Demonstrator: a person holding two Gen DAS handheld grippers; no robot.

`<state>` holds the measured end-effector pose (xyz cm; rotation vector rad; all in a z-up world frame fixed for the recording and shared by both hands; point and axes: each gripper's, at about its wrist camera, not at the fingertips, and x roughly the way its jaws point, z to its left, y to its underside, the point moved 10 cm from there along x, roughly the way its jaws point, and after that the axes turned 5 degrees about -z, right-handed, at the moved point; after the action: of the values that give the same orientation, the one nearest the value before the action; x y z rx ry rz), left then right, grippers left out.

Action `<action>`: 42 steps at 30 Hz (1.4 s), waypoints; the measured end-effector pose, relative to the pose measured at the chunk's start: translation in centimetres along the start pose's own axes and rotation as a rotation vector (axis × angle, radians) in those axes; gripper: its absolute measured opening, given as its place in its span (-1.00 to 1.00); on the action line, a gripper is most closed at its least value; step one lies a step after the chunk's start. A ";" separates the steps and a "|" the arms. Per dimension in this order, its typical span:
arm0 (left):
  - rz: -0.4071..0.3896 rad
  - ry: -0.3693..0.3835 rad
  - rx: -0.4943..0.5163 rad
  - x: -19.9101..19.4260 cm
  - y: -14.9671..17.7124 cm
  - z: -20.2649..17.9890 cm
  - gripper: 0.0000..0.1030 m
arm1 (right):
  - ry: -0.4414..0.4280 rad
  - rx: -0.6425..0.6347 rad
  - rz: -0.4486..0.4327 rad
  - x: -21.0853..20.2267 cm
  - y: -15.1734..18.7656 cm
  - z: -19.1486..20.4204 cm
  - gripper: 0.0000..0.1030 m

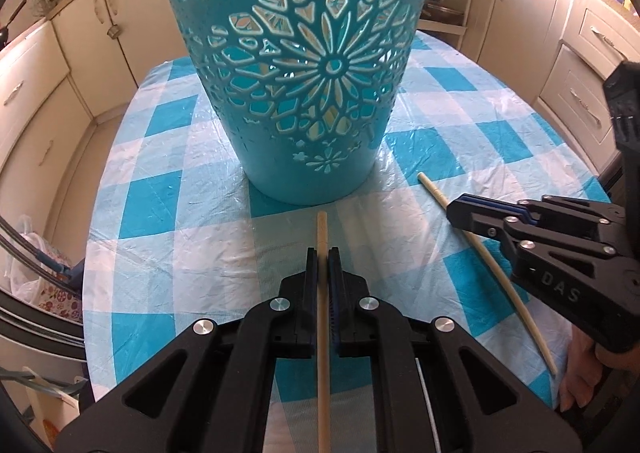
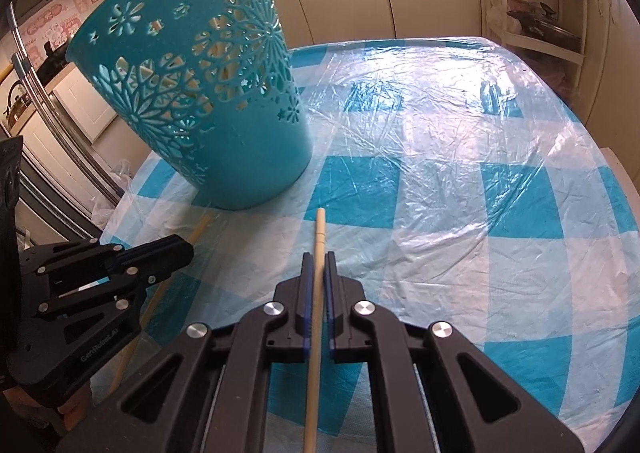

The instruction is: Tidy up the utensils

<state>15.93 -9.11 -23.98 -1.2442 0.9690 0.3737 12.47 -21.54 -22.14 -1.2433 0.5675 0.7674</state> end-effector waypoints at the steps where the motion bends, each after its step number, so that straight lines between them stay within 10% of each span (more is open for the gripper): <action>1: -0.005 0.005 0.000 -0.3 0.0 0.0 -0.90 | -0.005 0.005 0.000 0.0 0.0 -0.1 -0.88; 13: -0.073 0.073 -0.008 -3.3 -1.2 -0.9 -0.89 | -0.023 0.020 0.001 -0.1 0.0 -0.3 -0.88; 30: -0.343 0.389 -0.180 -15.4 -9.5 0.3 -0.90 | -0.033 0.025 0.002 -0.1 -0.1 -0.8 -0.88; 42: -0.494 0.393 -0.165 -21.9 -15.5 1.0 -0.90 | -0.036 0.027 0.001 -0.2 -0.1 -0.7 -0.88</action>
<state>14.99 -7.73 2.81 -1.6940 0.9289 -0.1912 12.42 -22.31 -22.10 -1.2022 0.5475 0.7786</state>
